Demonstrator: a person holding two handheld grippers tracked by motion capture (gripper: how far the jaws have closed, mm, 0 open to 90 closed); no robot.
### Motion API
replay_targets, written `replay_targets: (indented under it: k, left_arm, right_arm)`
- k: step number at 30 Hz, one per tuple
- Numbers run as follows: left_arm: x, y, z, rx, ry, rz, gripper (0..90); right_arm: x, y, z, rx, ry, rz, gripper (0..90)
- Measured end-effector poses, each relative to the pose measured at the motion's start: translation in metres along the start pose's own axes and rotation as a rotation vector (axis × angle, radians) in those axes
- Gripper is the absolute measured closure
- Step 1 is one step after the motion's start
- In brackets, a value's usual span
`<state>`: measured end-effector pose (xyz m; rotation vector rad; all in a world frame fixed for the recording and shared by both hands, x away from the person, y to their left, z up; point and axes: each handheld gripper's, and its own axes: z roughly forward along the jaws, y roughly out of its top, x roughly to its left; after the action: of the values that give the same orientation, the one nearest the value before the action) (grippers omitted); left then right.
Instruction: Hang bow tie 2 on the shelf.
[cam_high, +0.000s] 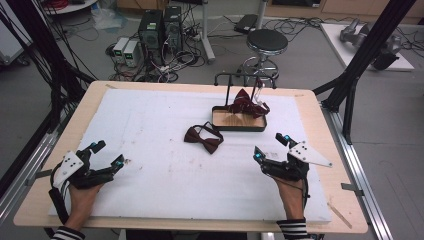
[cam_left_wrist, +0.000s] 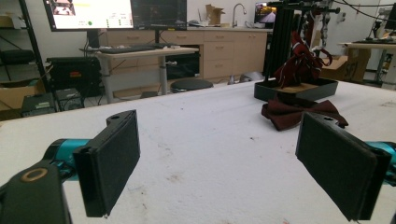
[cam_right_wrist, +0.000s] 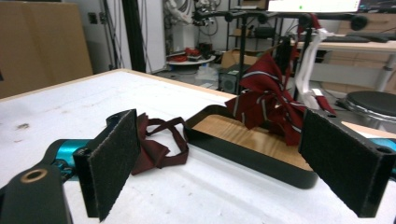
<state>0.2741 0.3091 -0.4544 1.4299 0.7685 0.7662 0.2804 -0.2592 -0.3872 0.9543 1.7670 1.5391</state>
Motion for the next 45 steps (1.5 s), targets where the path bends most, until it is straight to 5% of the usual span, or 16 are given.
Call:
replay_targets:
  k: [16,45]
  left_arm:
    - [0.0,0.0,0.0,0.0,-0.001,0.003,14.2]
    - [0.0,0.0,0.0,0.001,-0.002,-0.006,14.2]
  right_arm:
    - [0.006,0.022,0.031,0.092,0.057,-0.036,11.9]
    - [0.027,0.04,0.114,0.331,0.212,-0.13,12.4]
